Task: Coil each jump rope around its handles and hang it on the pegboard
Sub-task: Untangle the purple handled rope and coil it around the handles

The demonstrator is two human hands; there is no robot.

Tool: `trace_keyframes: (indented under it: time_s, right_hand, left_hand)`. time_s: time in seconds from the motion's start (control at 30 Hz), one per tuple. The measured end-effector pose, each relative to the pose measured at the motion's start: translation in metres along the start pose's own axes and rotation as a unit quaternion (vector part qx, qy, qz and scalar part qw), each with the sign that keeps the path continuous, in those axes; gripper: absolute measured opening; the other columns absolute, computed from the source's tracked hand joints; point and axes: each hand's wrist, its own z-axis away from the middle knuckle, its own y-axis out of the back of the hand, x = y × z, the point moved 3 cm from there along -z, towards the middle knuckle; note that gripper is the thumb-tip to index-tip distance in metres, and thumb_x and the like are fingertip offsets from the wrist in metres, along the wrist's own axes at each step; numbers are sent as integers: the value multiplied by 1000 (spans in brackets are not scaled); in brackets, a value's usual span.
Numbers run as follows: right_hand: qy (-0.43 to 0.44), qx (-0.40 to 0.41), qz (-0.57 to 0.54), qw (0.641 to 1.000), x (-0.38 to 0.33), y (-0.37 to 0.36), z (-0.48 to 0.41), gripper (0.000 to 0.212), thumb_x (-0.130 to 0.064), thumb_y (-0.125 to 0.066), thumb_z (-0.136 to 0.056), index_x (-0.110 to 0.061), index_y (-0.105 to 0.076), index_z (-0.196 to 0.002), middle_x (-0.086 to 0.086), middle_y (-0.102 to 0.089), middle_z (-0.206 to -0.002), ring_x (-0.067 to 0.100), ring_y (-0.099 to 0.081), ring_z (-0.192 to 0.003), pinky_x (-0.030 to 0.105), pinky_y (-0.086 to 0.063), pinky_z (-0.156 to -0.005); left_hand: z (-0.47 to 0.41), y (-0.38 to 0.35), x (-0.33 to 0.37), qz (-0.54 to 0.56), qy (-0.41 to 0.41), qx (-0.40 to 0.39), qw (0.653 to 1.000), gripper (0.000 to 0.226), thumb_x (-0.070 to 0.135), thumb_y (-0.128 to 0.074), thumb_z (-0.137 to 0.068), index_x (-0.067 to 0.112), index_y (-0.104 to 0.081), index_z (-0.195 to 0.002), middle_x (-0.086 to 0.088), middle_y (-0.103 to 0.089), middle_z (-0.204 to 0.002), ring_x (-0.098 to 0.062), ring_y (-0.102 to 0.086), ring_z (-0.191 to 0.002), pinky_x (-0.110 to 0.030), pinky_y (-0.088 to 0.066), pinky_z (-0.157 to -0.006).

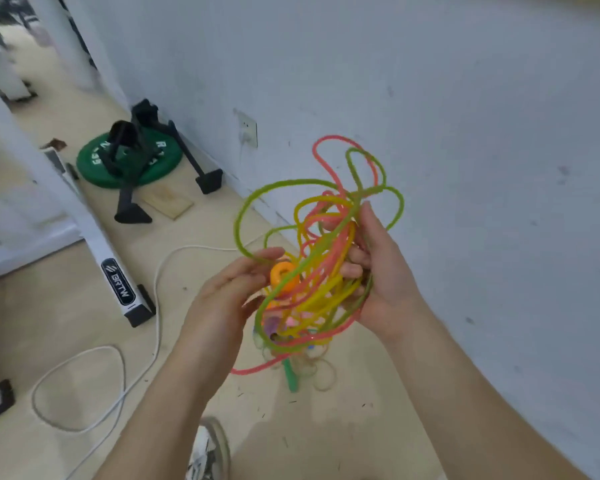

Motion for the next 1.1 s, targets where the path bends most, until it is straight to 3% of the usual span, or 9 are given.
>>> trace_keyframes:
  time_s: [0.13,0.23,0.37,0.47,0.6,0.77,0.93,1.0,1.1]
  right_hand:
    - [-11,60,-28,998,15,-6,-4,35,-47,-49,-97,-17,-59,-82,-6,-40,-57,3,-39,-36,14,-24,-26]
    - [-61,30,28,997,18,4,0,27,-38,-55,-92,-14,-59,-79,-2,-44,-49,6,-33,-34,15,-26,-28]
    - [-46,39,142,988,30,38,0,37,-30,-61,-82,-6,-63,-110,0,-51,-56,9,-40,-43,18,-23,-38]
    - [-30,25,151,988,37,50,-7,40,-15,-58,-83,2,-60,-119,4,-60,-76,7,-46,-51,18,-40,-49]
    - [-17,17,245,969,40,42,-15,28,-11,-56,-90,8,-67,-108,17,-59,-90,13,-51,-61,30,-43,-60]
    - [67,97,367,923,29,37,-14,22,-19,-65,-90,-14,-71,-70,-1,-56,-58,10,-46,-53,27,-35,-53]
    - [137,90,392,905,20,28,-11,26,-4,-64,-88,-18,-68,-67,-10,-60,-59,2,-54,-58,12,-43,-60]
    - [141,85,380,910,18,26,-11,29,-2,-64,-86,-20,-68,-63,-9,-58,-57,3,-53,-58,10,-42,-59]
    - [120,65,334,933,16,26,-13,11,-5,-65,-69,-14,-67,-63,-1,-55,-59,9,-50,-60,17,-39,-59]
  left_hand:
    - [11,2,-18,-137,49,-127,981,49,62,-46,-90,34,-55,-129,12,-67,-116,-4,-64,-102,-27,-46,-97]
    - [11,-5,-25,-150,42,-130,979,40,49,-69,-80,11,-65,-94,0,-63,-77,-12,-56,-72,-17,-46,-65]
    - [-2,1,-28,-100,47,-54,992,18,26,-72,-70,9,-64,-68,-12,-58,-68,-18,-52,-63,-24,-41,-60]
    - [-15,1,-20,-31,53,-13,998,9,15,-65,-84,6,-65,-83,-14,-62,-73,-24,-59,-73,-30,-47,-71]
    - [-27,-3,-17,-151,59,20,987,41,42,-73,-73,5,-59,-87,-12,-67,-65,-21,-62,-61,-28,-47,-63]
    - [-29,18,0,-278,53,113,952,35,36,-77,-77,4,-64,-68,-13,-67,-58,-25,-56,-52,-31,-42,-57]
    - [-27,30,6,-417,-30,184,890,18,32,-73,-80,20,-68,-67,-4,-62,-53,-20,-57,-51,-35,-49,-55]
    - [-29,37,2,-472,-3,172,865,3,29,-69,-81,27,-68,-80,5,-64,-59,-17,-62,-61,-33,-52,-61]
    - [-28,45,-12,-486,138,45,862,44,26,-73,-76,32,-55,-115,11,-66,-97,-13,-64,-93,-36,-53,-84]
